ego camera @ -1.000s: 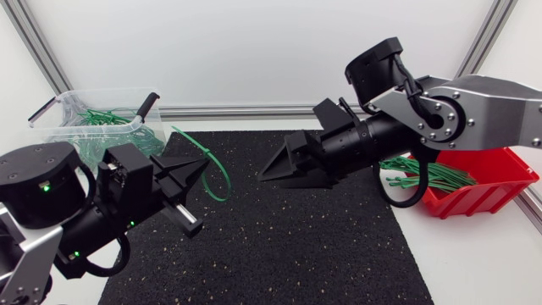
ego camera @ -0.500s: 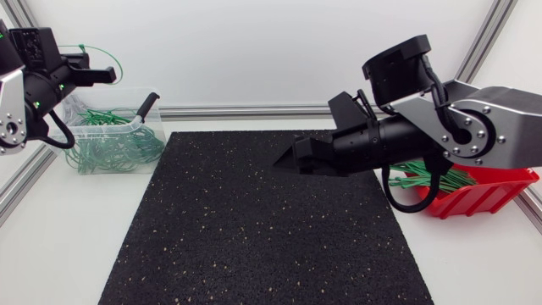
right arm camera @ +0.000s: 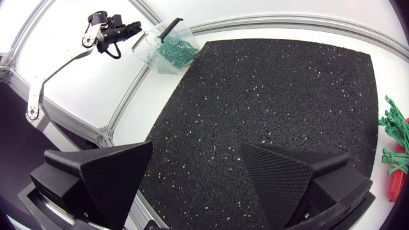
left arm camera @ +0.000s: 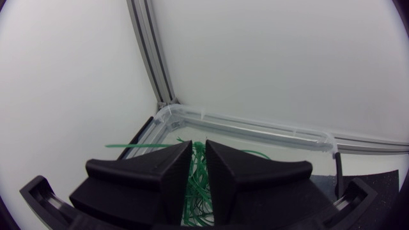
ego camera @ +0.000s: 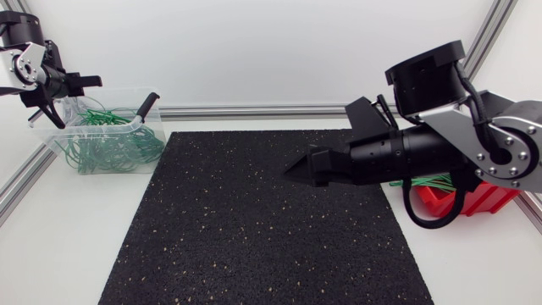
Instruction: Take a green cable tie from the red box, thread the tail through the head to close it, then place it in the transparent bin on the left.
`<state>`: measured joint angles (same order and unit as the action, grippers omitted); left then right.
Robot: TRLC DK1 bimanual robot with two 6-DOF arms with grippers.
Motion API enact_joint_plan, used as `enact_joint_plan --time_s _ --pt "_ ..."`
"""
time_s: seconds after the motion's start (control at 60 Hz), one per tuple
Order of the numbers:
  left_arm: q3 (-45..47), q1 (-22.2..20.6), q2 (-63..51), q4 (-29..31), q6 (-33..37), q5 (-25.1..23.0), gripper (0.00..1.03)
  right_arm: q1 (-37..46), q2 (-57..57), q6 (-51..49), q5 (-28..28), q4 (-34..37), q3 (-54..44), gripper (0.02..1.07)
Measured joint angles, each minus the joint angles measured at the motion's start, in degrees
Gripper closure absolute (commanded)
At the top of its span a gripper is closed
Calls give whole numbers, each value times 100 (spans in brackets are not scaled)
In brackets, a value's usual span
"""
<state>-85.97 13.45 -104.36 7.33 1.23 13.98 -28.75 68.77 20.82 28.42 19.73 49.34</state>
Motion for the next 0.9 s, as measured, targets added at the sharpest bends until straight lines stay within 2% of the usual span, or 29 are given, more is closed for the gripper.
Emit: enact_joint_plan --time_s 0.05,0.117,0.25,0.367,0.583,0.8,0.9 --pt "-109 11 -197 319 -7 52 17 0 -57 -9 2 2 -33 6" --pt "-138 28 -275 640 -46 55 5 9 -164 -9 2 59 -50 6" --pt "-138 35 -55 879 -146 74 5 149 -437 -57 -42 125 -57 6" --pt "105 -33 577 872 -146 92 5 433 -673 -170 -118 155 -57 6" --pt "920 -330 1926 868 -146 92 5 1309 -1156 -647 -332 146 -125 6" --pt "1902 -431 2542 686 -146 92 5 2135 -1644 -1108 -483 94 -634 6" --pt "2435 -522 2863 568 -125 92 5 2376 -2002 -1340 -804 -70 -933 6"
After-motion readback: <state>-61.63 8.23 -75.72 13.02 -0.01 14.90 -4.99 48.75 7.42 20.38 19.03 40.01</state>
